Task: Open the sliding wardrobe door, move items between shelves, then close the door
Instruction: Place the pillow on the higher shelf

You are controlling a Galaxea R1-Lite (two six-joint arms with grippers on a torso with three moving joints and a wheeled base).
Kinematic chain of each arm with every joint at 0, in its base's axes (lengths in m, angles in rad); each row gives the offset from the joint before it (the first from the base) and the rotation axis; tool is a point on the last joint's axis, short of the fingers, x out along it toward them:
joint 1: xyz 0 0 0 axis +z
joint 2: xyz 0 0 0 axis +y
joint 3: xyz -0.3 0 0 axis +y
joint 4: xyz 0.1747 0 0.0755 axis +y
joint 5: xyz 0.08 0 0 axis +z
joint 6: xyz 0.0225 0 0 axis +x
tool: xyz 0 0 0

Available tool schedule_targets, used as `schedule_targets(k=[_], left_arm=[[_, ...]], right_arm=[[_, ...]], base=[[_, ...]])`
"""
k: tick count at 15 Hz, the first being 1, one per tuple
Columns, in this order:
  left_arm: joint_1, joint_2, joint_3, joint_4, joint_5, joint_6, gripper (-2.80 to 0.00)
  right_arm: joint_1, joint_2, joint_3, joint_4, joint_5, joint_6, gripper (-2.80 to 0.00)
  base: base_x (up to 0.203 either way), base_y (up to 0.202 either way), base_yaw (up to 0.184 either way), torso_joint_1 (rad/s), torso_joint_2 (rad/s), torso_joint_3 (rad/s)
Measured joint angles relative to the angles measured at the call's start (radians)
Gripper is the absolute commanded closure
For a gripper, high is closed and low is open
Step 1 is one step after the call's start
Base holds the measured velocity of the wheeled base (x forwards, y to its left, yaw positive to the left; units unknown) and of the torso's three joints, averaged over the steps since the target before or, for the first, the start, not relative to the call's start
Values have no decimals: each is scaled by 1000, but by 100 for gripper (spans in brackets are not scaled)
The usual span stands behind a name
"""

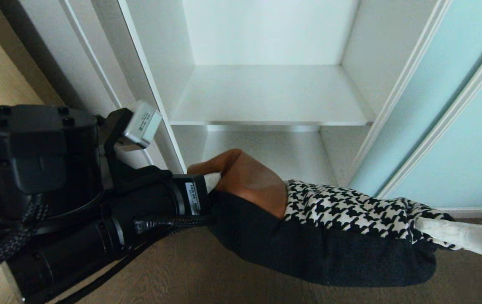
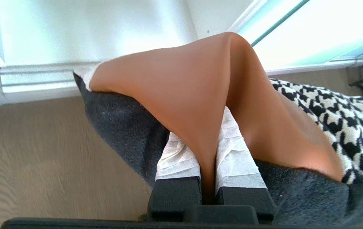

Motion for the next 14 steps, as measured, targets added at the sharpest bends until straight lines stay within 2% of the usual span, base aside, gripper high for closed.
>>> schedule_targets(k=[14], left_arm=[[-1,-3,19,0,-3,9,0]], right_arm=[[-7,-19,-21,0,0,21,0]], base=[[0,0,0,4,1,202]])
